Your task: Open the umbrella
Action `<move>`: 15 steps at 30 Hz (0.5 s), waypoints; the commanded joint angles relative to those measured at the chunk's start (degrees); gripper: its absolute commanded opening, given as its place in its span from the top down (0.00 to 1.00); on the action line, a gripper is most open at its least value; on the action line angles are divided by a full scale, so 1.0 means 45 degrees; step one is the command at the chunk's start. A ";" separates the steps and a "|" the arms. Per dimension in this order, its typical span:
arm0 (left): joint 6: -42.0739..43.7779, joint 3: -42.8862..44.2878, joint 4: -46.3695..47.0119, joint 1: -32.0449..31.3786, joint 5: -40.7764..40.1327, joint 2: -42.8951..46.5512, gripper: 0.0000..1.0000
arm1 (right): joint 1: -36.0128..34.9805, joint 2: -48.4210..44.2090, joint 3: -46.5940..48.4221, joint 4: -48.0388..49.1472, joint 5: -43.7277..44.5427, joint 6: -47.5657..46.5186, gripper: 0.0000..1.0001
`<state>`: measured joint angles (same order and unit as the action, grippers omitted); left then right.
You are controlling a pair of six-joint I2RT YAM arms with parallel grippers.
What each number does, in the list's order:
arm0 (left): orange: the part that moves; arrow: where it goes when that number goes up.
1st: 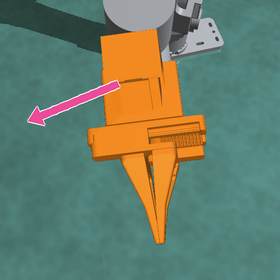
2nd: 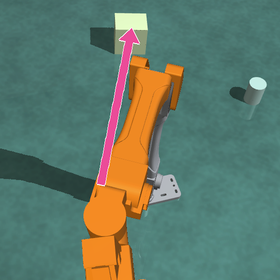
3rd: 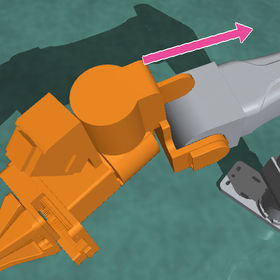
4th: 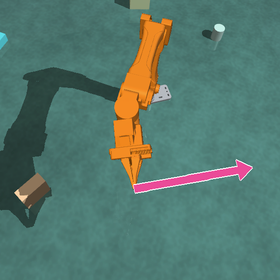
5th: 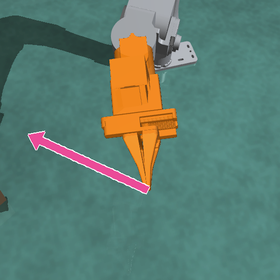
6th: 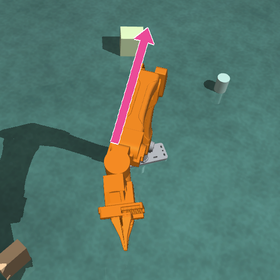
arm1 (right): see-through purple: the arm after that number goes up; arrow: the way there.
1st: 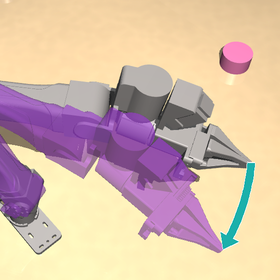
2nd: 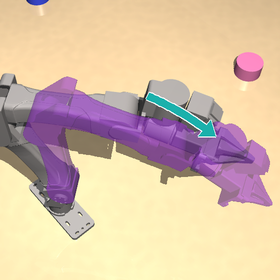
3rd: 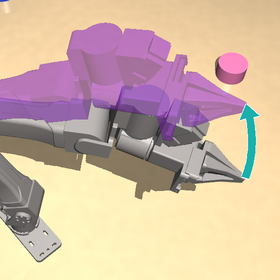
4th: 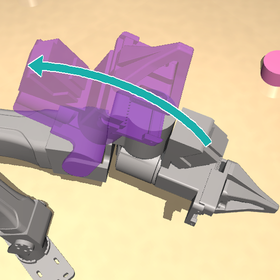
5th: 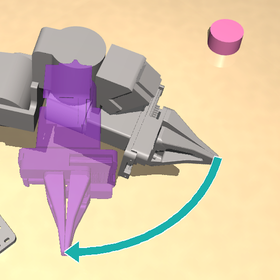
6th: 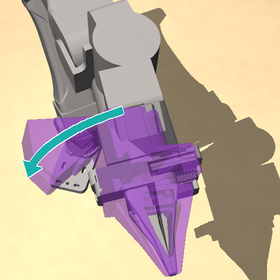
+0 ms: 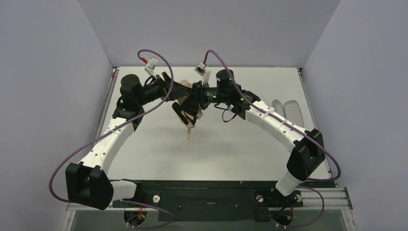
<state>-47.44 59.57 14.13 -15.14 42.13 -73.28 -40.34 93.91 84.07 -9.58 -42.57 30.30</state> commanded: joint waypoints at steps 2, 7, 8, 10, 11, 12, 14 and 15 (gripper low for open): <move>0.3491 0.1453 -0.5014 0.0873 0.1748 -0.0110 0.02 | 0.1710 -0.0102 0.0527 0.0301 0.0101 0.0043 1.00; 0.7656 0.4084 -1.0285 0.1118 0.2051 -0.1430 0.03 | 0.3662 0.0058 0.1017 -0.3980 0.1056 -0.3011 1.00; 0.8600 0.4397 -1.1264 0.1167 0.1979 -0.1645 0.03 | 0.3881 0.0203 0.1079 -0.4686 0.1284 -0.3528 1.00; 0.9506 0.5591 -1.2515 0.1411 0.1694 -0.2271 0.03 | 0.4408 0.0491 0.1261 -0.5487 0.1628 -0.3887 1.00; 0.9624 0.5845 -1.3067 0.1489 0.1224 -0.2525 0.03 | 0.4685 0.0573 0.1309 -0.5644 0.1706 -0.4040 1.00; 0.9683 0.6254 -1.3318 0.1679 0.1039 -0.2594 0.03 | 0.4774 0.0737 0.1418 -0.5819 0.1901 -0.4118 1.00; 0.9231 0.6305 -1.3506 0.2323 0.0920 -0.2434 0.03 | 0.4876 0.0907 0.1598 -0.5788 0.2072 -0.4200 1.00; 0.8793 0.6104 -1.2699 0.2589 0.0923 -0.1955 0.03 | 0.4870 0.0976 0.1692 -0.5696 0.2064 -0.3879 1.00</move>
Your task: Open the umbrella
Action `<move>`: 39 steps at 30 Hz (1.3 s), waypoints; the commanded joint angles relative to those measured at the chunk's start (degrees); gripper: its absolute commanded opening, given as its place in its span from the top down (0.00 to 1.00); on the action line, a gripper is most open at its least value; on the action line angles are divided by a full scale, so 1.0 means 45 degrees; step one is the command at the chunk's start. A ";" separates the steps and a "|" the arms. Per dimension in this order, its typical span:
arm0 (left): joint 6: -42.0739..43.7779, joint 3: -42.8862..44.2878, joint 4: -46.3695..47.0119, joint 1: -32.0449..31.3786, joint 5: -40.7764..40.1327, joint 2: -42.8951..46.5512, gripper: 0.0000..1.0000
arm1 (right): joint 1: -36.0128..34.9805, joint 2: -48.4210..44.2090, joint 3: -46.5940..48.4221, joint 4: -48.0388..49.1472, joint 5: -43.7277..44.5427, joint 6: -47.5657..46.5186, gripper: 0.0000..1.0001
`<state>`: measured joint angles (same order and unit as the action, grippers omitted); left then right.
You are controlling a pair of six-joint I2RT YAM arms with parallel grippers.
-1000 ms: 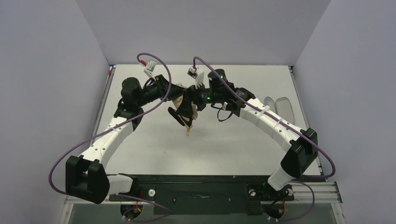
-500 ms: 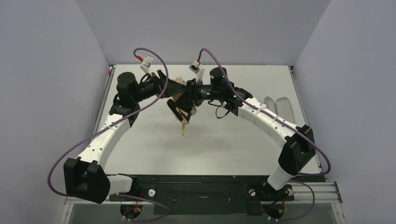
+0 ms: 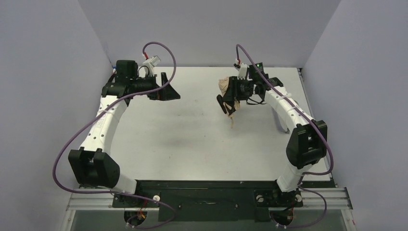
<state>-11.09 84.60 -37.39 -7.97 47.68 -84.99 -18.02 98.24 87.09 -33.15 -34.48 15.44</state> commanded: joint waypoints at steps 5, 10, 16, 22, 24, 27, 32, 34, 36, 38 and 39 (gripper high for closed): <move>-0.0736 -0.2348 0.2437 0.2195 -0.0833 0.3697 0.03 | -0.0414 0.0128 0.1975 0.0880 -0.0195 0.1733 1.00; -0.2575 -0.5748 0.6055 0.1653 -0.1098 0.6667 0.03 | -0.0879 -0.0743 0.1642 0.4063 -0.0656 0.4896 1.00; -0.3669 -0.7431 0.7940 -0.0917 -0.1817 0.7289 0.03 | -0.2112 -0.1717 0.0761 0.6842 -0.0014 0.6578 1.00; -0.3586 -0.7667 0.9486 -0.2487 -0.1496 0.6491 0.03 | -0.2885 -0.1756 0.1098 0.7955 -0.0188 0.7102 1.00; -0.3108 -0.7713 0.9793 -0.3088 -0.1602 0.6290 0.02 | -0.2921 -0.1670 0.1309 0.8157 -0.0358 0.7333 1.00; -0.2327 -0.7737 0.9901 -0.3709 -0.2514 0.6090 0.02 | -0.2977 -0.1530 0.1609 0.8443 -0.0708 0.7593 1.00; -0.1362 -0.7930 1.0127 -0.3788 -0.3819 0.6036 0.17 | -0.3246 -0.1574 0.1533 0.8758 -0.1405 0.7945 1.00; -0.1178 -0.8127 1.0099 -0.3575 -0.3738 0.6205 0.20 | -0.3332 -0.1735 0.1309 0.8804 -0.1550 0.7947 1.00; -0.0974 -0.8383 1.0036 -0.3239 -0.3381 0.6503 0.21 | -0.3355 -0.1913 0.1106 0.8786 -0.1656 0.7946 1.00; -0.0528 -0.8645 0.9940 -0.3026 -0.3253 0.6799 0.22 | -0.3358 -0.2041 0.0924 0.8793 -0.1738 0.7971 1.00; -0.0041 -0.8785 0.9935 -0.2969 -0.3175 0.6847 0.23 | -0.3378 -0.2098 0.0853 0.8899 -0.1875 0.8012 1.00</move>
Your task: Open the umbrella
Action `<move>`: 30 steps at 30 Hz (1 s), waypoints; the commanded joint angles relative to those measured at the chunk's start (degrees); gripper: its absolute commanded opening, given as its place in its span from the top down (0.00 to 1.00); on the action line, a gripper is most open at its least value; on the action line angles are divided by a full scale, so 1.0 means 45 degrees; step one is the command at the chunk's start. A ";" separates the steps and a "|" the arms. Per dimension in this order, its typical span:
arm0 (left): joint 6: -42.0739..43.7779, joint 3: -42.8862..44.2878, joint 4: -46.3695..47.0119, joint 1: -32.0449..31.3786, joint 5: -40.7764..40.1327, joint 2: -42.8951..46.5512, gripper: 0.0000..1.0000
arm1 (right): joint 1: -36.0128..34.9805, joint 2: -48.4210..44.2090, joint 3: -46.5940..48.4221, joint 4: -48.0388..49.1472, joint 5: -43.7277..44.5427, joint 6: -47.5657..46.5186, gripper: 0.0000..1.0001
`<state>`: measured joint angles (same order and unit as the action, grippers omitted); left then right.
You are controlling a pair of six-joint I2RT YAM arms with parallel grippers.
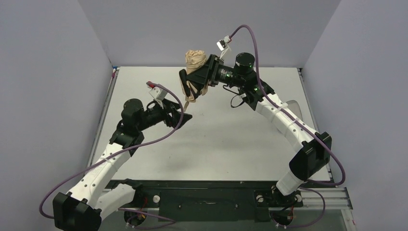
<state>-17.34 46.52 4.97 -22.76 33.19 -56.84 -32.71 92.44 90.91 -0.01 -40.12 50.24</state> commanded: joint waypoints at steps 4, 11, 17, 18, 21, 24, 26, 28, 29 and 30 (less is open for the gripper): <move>0.2108 -0.0331 0.0828 0.0319 0.0323 0.0427 0.25 | -0.0167 -0.0872 -0.0213 0.1820 -0.1100 0.0385 1.00; 0.2677 -0.0104 0.1468 -0.0123 0.0490 -0.0006 0.29 | -0.0158 -0.1163 -0.0901 0.2578 -0.1658 0.0854 1.00; 0.2854 0.0043 0.1177 -0.0647 0.0863 -0.0370 0.61 | -0.0102 -0.1098 -0.0813 0.3101 -0.1832 0.1016 1.00; 0.2876 0.0038 0.0945 -0.0656 0.0993 -0.0341 0.69 | -0.0069 -0.1065 -0.0772 0.3134 -0.1830 0.0997 1.00; 0.3001 -0.0167 0.0566 -0.0683 0.1037 -0.0070 0.93 | 0.0183 -0.0915 -0.0469 0.3175 -0.1735 0.0935 1.00; 0.3407 -0.0351 -0.0275 -0.0922 0.1051 0.0344 1.00 | 0.0510 -0.0665 0.0000 0.3095 -0.1475 0.0844 1.00; 0.3930 -0.0474 -0.0877 -0.1202 0.1131 0.0595 1.00 | 0.0791 -0.0434 0.0435 0.3023 -0.1326 0.0830 1.00; 0.4601 -0.0575 -0.1667 -0.1498 0.1144 0.0841 1.00 | 0.1020 -0.0188 0.0853 0.2920 -0.1264 0.0838 1.00; 0.4657 -0.0632 -0.1835 -0.1569 0.1141 0.0906 1.00 | 0.1151 -0.0092 0.0979 0.2916 -0.1262 0.0831 1.00; 0.4704 -0.0719 -0.2113 -0.1652 0.1150 0.1018 1.00 | 0.1213 0.0053 0.1230 0.2953 -0.1285 0.0839 1.00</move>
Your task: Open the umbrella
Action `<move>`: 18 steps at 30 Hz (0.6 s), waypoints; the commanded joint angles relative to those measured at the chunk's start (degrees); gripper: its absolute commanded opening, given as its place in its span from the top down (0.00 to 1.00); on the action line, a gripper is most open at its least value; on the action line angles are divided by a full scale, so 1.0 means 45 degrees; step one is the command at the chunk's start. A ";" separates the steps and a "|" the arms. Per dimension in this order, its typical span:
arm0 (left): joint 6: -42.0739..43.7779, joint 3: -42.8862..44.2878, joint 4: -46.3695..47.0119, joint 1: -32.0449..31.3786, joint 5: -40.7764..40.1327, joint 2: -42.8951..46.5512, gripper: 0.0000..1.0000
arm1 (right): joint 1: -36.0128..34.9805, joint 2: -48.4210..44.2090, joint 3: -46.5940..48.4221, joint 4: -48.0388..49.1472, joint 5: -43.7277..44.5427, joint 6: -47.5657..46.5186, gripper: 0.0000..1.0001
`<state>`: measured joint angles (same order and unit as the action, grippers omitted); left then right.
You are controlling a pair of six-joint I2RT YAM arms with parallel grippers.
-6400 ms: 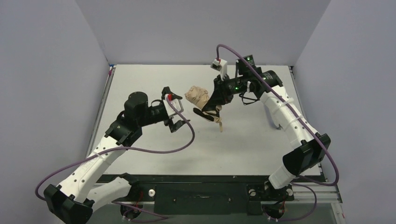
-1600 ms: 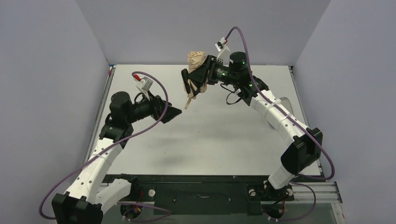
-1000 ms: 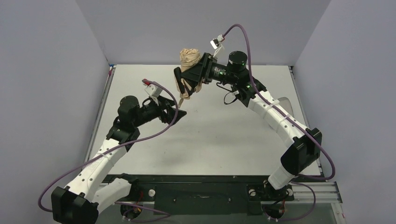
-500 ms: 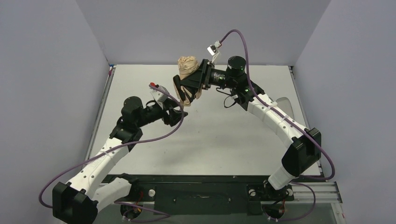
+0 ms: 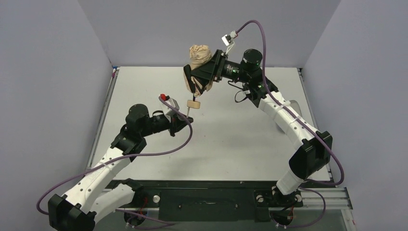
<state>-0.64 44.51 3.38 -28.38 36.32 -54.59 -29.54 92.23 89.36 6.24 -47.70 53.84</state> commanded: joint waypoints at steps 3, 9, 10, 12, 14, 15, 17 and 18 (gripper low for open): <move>0.0972 -0.0333 -0.2317 -0.0448 0.0554 0.0726 1.00 | 0.0561 0.0296 0.1896 0.1679 0.0340 0.0031 1.00; 0.0399 0.0194 -0.3779 -0.0041 0.0864 0.1286 0.69 | 0.0601 0.0281 0.1854 0.1850 0.0200 -0.0156 1.00; -0.0354 0.0555 -0.3876 0.0282 0.0938 0.1328 0.48 | 0.0654 0.0188 0.1693 0.1747 0.0300 -0.0202 1.00; -0.1403 0.1322 -0.4120 0.0891 0.1016 0.1315 0.31 | 0.0696 0.0006 0.1410 0.1337 0.0619 -0.0463 1.00; -0.2308 0.2059 -0.4126 0.1702 0.1471 0.1055 0.27 | 0.0694 -0.0273 0.1003 0.0924 0.1045 -0.0865 1.00; -0.2684 0.2275 -0.3875 0.2236 0.1554 0.0797 0.26 | 0.0680 -0.0374 0.0718 0.0774 0.1405 -0.1178 1.00; -0.3748 0.3086 -0.3419 0.2751 0.1570 0.0316 0.25 | 0.0565 -0.0670 0.0475 0.0028 0.2054 -0.1943 1.00; -0.4194 0.3316 -0.3364 0.2810 0.1293 0.0100 0.25 | 0.0421 -0.0841 0.0426 -0.0496 0.2255 -0.2208 1.00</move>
<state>-9.26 52.23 -15.20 -18.79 40.93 -51.51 -26.94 93.56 92.36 5.85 -43.57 49.93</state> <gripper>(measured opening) 0.749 0.391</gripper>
